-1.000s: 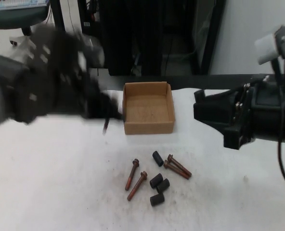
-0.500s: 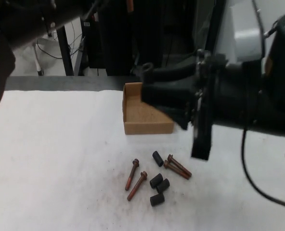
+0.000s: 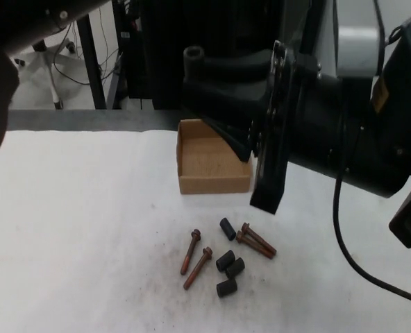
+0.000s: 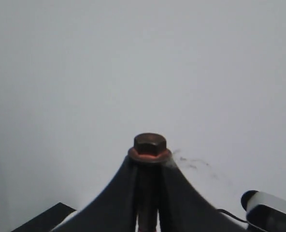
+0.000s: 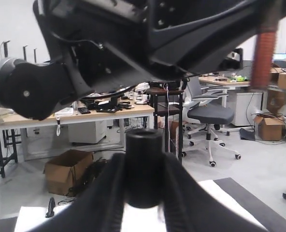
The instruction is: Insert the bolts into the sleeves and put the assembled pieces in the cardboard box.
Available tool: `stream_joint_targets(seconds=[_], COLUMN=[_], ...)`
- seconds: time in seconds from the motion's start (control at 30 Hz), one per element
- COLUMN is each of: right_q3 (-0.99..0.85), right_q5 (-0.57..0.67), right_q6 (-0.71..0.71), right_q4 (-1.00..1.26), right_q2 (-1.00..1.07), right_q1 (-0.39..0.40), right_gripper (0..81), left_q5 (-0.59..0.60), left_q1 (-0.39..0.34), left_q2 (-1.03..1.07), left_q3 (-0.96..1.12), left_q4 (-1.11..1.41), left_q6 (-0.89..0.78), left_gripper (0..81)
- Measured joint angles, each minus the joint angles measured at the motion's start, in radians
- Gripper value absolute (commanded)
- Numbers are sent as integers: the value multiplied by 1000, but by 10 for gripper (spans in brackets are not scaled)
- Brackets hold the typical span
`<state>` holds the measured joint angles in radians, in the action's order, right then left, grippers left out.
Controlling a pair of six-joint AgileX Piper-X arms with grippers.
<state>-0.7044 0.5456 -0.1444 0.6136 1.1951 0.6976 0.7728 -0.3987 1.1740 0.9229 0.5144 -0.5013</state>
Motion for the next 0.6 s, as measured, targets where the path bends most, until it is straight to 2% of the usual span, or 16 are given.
stream_joint_targets(seconds=[0.17,0.43,0.6], right_q3=[0,0,0], right_q5=[-1,-1,-13], right_q6=[-37,-43,-43], right_q4=[2,-1,-54], right_q2=[0,0,0], right_q1=[0,0,-2], right_gripper=[8,8,8], left_q5=[96,182,278], left_q1=[15,89,96], left_q2=[0,0,0], left_q3=[0,0,0], left_q4=[1,12,39], left_q6=[-10,-43,-90], left_gripper=[3,3,3])
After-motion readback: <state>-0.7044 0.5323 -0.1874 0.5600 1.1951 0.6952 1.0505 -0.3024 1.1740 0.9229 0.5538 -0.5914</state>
